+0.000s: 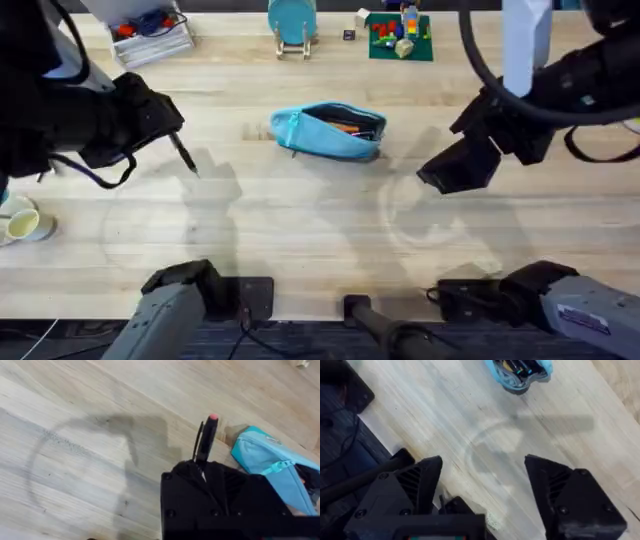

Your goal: Unzip the bag, pick up the pens from the table one at a time and place them inside, then zip the bag closed.

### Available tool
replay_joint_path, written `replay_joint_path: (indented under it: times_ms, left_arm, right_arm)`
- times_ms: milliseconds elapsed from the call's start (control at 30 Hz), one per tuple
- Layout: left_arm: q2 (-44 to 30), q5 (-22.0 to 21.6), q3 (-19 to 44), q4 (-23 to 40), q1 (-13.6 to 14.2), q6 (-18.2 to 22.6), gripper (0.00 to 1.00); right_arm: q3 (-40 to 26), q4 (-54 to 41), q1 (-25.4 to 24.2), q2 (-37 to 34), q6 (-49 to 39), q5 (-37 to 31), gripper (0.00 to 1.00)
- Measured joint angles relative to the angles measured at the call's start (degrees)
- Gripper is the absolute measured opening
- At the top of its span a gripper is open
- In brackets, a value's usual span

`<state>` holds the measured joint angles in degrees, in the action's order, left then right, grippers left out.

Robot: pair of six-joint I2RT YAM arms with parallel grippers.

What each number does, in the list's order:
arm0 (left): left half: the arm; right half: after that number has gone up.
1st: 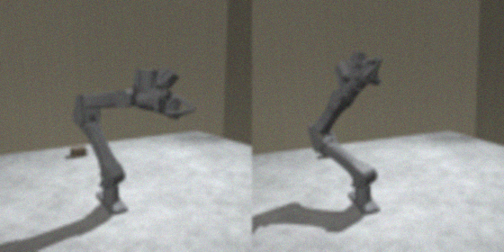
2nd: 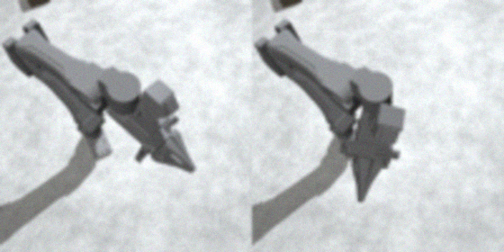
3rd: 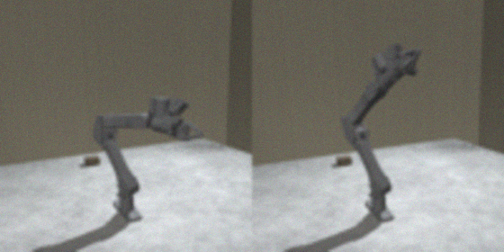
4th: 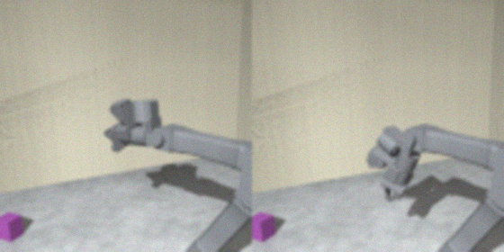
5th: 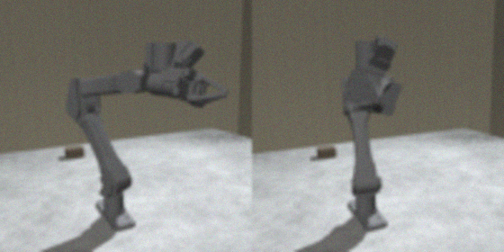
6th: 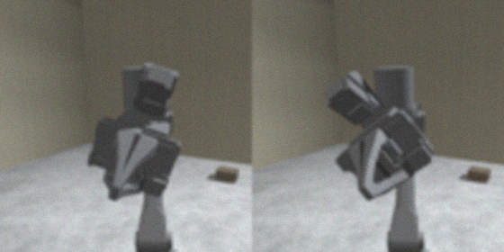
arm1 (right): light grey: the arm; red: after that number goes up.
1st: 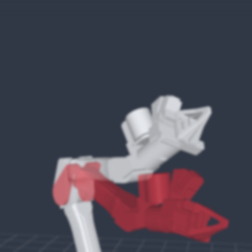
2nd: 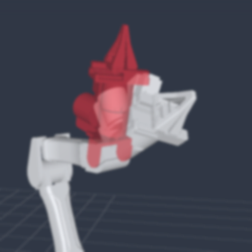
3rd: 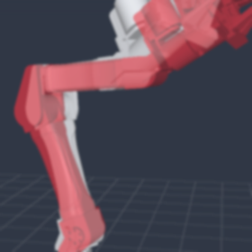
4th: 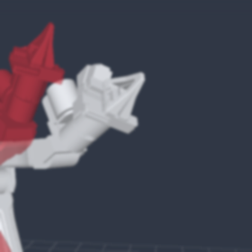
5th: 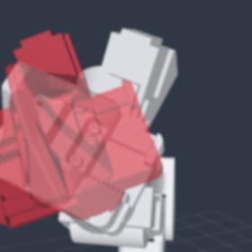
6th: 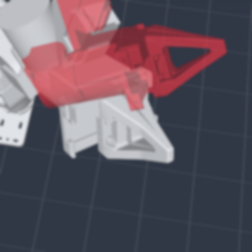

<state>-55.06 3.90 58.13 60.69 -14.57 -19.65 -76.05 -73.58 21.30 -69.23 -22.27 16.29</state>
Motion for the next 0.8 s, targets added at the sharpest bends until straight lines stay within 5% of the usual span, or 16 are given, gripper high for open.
replay_joint_path:
  times_ms: [200, 500, 800]
  left_arm:
    - [1.0, 0.0, 1.7, 2.8, 0.7, 2.3, 0.039]
    - [1.0, 0.0, 9.1, 3.9, 6.4, 8.0, 0.039]
    - [-0.6, 0.0, 14.7, 8.9, 9.0, 14.7, 0.040]
  right_arm:
    - [0.0, 0.0, 0.0, 0.0, 0.0, 0.0, 0.998]
    - [0.0, 0.0, 0.0, 0.0, 0.0, 0.0, 0.998]
    - [0.0, 0.0, 0.0, 0.0, 0.0, 0.0, 0.998]
